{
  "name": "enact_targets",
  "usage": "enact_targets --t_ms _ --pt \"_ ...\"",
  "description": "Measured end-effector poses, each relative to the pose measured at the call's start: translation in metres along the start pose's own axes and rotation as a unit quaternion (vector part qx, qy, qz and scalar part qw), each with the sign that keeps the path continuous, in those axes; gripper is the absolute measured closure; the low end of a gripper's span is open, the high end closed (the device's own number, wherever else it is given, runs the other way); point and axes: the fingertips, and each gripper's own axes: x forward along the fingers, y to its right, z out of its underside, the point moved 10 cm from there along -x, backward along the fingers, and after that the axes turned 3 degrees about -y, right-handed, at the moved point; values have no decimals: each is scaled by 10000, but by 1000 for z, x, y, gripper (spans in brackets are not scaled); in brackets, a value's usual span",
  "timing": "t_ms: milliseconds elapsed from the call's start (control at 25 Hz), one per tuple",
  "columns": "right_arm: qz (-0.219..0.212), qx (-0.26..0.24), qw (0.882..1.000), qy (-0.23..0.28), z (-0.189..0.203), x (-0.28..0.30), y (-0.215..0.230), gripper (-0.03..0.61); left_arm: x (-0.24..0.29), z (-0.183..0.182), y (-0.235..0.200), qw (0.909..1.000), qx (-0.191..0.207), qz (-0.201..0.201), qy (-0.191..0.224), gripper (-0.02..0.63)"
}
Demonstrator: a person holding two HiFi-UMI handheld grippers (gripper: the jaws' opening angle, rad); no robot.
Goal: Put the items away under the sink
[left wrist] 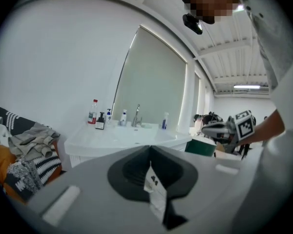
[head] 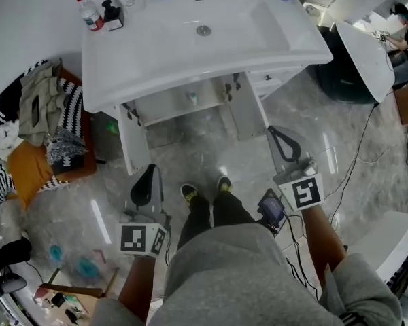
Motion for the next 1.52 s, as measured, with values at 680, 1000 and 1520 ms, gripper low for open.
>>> enact_targets --t_ms 680,1000,1520 --pt "709 -1581 9835 -510 38 -120 103 584 -22 -33 93 9995 155 -150 234 604" --pt "289 68 9996 18 40 -190 82 584 -52 -27 165 9989 267 -171 338 604" --pt "-388 1498 9863 572 -4 -274 46 584 -128 -36 243 9957 428 -469 670 604"
